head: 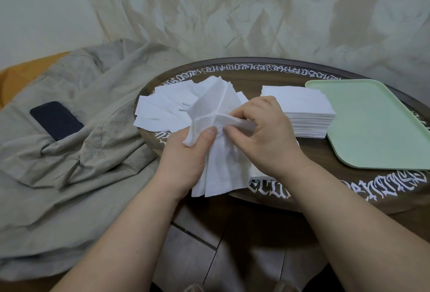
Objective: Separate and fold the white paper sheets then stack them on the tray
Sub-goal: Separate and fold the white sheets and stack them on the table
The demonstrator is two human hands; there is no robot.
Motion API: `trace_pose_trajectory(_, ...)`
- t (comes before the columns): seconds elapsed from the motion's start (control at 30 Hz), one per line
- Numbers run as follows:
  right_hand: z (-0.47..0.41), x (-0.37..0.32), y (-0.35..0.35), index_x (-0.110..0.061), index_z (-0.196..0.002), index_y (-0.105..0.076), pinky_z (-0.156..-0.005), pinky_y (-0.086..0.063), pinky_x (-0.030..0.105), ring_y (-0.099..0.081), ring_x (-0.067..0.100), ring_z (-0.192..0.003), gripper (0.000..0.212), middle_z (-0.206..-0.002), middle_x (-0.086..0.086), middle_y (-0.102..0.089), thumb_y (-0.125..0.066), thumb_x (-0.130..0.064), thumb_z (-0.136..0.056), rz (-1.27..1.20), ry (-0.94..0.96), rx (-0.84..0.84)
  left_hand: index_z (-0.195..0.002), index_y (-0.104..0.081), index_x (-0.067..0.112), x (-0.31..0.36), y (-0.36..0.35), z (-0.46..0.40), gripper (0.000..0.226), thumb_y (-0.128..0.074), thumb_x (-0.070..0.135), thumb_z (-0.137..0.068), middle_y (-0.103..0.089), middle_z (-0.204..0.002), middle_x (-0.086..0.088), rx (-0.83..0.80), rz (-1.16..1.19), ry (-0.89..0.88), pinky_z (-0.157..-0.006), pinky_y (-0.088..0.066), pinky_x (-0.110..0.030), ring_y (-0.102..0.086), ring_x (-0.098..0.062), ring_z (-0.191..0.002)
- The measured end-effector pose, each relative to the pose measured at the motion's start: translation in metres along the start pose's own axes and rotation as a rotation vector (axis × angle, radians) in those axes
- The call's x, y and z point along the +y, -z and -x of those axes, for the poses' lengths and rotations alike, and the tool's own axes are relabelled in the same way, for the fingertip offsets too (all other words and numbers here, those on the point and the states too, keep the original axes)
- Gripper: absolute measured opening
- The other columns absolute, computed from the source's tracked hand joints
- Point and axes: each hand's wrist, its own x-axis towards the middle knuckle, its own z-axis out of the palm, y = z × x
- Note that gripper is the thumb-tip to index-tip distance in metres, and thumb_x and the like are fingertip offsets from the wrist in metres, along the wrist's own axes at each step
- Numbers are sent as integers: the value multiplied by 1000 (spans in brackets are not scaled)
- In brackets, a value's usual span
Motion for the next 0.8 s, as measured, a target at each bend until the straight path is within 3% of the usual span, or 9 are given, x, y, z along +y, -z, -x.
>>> trace_pose_trajectory(0.1,0,-2,3,-17,-80,-68,-77,-33,12,-51,19,-86,12,-79,-6,-63,-65,-28,-80,-59,-61,-18,-81,-78,24,-2,0,-1,11,-69,24,-86,-77,-95,-5,3,73,25,-92,-55,-50,-72,-26,-97)
trace_pose_trajectory(0.2,1,-3,7,-17,-82,-71,-74,-40,20,-58,16,-83,9,-80,-11,-66,-67,-24,-82,-133,-126,-11,-80,-80,20,-2,-1,-4,27,-58,10,-94,-76,-94,-6,-28,231,89,-85,-55,-41,-72,-23,-92)
trace_pose_trajectory(0.27,2,-1,10,-17,-87,-74,-76,-45,20,-62,10,-84,6,-83,-12,-69,-69,-19,-86,-193,-187,6,-79,-81,24,-1,-2,-5,33,-55,9,-95,-76,-95,-5,-43,284,108,-84,-55,-39,-72,-21,-91)
trace_pose_trajectory(0.37,3,2,14,-18,-92,-76,-81,-49,22,-63,4,-88,9,-85,-17,-70,-68,-16,-88,-257,-272,-4,-82,-78,17,0,-4,-6,27,-55,10,-96,-77,-94,-4,-9,310,128,-83,-55,-38,-73,-19,-89)
trace_pose_trajectory(0.5,0,5,17,-31,-89,-69,-82,-48,22,-60,-1,-84,14,-85,-27,-63,-71,-18,-84,-297,-384,-49,-81,-80,23,-1,-3,-6,32,-55,12,-97,-77,-98,-4,-8,311,141,-89,-53,-42,-73,-21,-94)
trace_pose_trajectory(0.63,-2,7,20,-30,-84,-68,-80,-50,25,-60,8,-87,14,-89,-16,-66,-74,-18,-81,-393,-542,-133,-95,-70,16,3,-4,-5,19,-53,10,-98,-77,-95,-2,18,357,162,-82,-55,-39,-73,-19,-90)
trace_pose_trajectory(0.8,-5,8,37,-20,-62,-64,-66,-42,29,-56,13,-69,16,-70,-4,-62,-68,-10,-73,-729,-639,-148,-98,-67,17,5,-2,-9,17,-53,9,-98,-77,-91,3,76,418,179,-76,-58,-34,-73,-14,-85)
